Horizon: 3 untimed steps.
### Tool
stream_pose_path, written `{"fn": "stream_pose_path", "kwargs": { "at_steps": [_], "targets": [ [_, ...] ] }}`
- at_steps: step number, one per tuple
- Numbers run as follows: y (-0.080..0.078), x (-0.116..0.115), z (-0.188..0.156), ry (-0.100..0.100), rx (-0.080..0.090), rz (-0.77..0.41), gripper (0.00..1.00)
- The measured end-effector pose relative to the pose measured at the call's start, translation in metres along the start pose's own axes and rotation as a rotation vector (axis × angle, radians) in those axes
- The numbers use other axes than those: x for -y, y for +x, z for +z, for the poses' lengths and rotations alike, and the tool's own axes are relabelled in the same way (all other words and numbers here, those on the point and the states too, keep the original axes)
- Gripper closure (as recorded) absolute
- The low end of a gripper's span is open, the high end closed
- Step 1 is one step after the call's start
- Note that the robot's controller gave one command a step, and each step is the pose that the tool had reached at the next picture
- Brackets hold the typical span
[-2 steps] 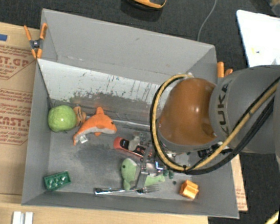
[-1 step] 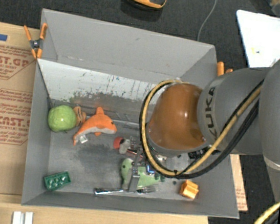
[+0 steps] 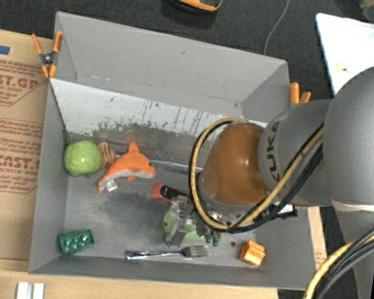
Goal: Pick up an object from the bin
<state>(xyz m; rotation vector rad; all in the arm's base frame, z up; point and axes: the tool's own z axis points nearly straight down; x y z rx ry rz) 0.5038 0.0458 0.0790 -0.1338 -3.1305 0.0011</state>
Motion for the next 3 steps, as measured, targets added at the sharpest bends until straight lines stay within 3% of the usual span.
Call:
{"fn": "stream_pose_path", "kwargs": {
  "at_steps": [1, 3],
  "targets": [
    [0.000, 0.000, 0.000, 0.000, 0.000, 0.000, 1.00],
    [0.002, -0.004, -0.148, -0.001, -0.004, 0.031, 1.00]
  ]
}}
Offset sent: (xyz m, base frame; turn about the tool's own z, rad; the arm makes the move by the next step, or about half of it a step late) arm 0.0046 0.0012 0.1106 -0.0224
